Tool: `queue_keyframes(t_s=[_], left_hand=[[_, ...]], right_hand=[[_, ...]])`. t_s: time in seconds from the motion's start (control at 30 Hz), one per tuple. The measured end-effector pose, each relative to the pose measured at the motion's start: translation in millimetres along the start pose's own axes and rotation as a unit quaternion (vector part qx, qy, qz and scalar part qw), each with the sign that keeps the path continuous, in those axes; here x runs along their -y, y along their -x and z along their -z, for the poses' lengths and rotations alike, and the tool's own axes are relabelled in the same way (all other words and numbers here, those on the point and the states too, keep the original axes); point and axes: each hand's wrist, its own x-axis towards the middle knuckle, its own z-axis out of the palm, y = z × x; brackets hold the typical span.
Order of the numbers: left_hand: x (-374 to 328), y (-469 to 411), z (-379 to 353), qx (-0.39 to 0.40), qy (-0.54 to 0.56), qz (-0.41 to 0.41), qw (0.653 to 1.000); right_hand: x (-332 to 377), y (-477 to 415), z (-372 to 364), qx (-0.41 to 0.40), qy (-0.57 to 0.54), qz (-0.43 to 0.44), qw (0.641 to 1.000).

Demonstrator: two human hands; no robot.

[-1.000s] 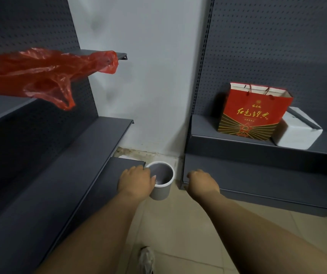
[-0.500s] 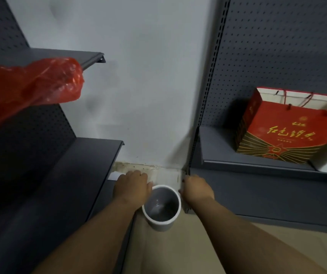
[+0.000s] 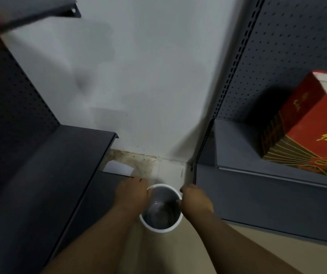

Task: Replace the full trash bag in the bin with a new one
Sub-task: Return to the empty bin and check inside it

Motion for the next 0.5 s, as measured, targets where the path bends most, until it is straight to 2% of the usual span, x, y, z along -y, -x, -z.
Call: queue_keyframes(t_s=[0.27, 0.5], left_hand=[[7.5, -63.3, -150.3, 0.036, 0.024, 0.019, 0.999], [26.1, -110.8, -303.6, -0.001, 0.057, 0.030, 0.998]], right_hand=[[-48.3, -99.8, -124.4, 0.013, -0.009, -0.006, 1.000], [-94.1, -185.5, -231.4, -0.019, 0.003, -0.016, 1.000]])
